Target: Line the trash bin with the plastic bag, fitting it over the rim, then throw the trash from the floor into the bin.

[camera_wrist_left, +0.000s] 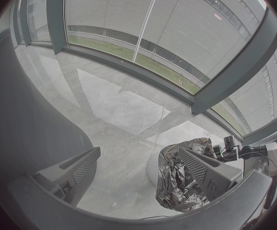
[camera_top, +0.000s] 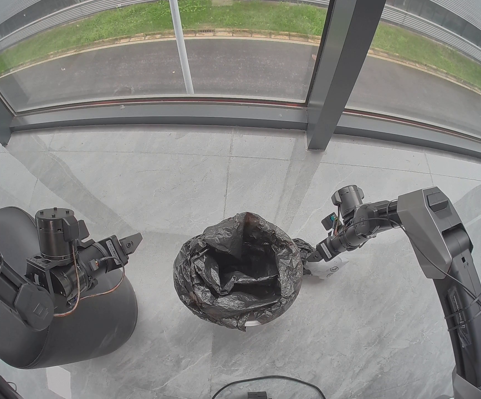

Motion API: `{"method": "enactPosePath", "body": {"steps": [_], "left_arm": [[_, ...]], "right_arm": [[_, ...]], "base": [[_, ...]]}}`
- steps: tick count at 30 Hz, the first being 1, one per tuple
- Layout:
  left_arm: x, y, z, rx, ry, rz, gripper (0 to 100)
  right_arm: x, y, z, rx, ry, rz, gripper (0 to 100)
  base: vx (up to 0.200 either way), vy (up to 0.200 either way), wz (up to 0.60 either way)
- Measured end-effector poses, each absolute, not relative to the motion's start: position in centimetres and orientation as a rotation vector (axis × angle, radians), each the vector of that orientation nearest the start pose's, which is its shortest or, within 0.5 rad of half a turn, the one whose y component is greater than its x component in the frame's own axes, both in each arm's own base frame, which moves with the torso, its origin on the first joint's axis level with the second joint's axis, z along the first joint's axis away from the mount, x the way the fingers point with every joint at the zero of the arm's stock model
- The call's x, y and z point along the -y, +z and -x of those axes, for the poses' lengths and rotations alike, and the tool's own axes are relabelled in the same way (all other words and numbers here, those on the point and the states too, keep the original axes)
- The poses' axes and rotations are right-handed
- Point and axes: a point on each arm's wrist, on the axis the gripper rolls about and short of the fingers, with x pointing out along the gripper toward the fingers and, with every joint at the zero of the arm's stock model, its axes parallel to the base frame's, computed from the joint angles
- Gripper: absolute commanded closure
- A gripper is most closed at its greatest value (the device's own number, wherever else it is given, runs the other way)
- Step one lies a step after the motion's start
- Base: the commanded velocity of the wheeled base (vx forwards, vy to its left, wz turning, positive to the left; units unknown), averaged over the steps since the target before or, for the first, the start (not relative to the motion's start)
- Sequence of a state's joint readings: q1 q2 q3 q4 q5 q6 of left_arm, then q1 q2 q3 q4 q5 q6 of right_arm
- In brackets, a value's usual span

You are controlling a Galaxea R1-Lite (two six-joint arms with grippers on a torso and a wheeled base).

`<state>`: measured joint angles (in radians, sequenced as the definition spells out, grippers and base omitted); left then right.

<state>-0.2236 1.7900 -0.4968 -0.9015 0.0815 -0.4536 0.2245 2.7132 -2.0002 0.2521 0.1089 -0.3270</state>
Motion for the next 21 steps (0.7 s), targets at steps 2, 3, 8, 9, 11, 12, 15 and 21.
{"method": "enactPosePath", "body": {"steps": [2, 3, 8, 9, 11, 12, 15, 21], "left_arm": [[6.0, 10.7, -27.4, -0.411, -0.05, 0.394, 0], [6.0, 10.7, -27.4, -0.409, -0.048, 0.398, 0], [6.0, 10.8, -27.5, -0.407, -0.046, 0.406, 0], [6.0, 10.8, -27.5, -0.407, -0.046, 0.407, 0], [6.0, 10.8, -27.5, -0.407, -0.046, 0.407, 0], [6.0, 10.8, -27.5, -0.407, -0.046, 0.407, 0], [6.0, 10.8, -27.5, -0.407, -0.046, 0.407, 0], [6.0, 10.7, -27.5, -0.407, -0.045, 0.408, 0]], "right_arm": [[-12.1, -1.8, -49.8, -0.91, 0.484, 0.373, 0], [-12.4, -1.9, -49.7, -0.911, 0.497, 0.38, 0], [-12.9, -2.2, -49.5, -0.913, 0.536, 0.411, 0], [-13.2, -2.4, -49.4, -0.911, 0.549, 0.424, 0], [-13.3, -2.6, -49.4, -0.911, 0.557, 0.434, 0], [-13.4, -2.7, -49.3, -0.914, 0.56, 0.437, 0], [-13.3, -3.1, -49.3, -0.922, 0.559, 0.439, 0], [-13.1, -4.5, -49.4, -0.941, 0.558, 0.439, 0]], "base": [[0.0, 0.0, 0.0], [0.0, 0.0, 0.0], [0.0, 0.0, 0.0], [0.0, 0.0, 0.0], [0.0, 0.0, 0.0], [0.0, 0.0, 0.0], [0.0, 0.0, 0.0], [0.0, 0.0, 0.0]]}}
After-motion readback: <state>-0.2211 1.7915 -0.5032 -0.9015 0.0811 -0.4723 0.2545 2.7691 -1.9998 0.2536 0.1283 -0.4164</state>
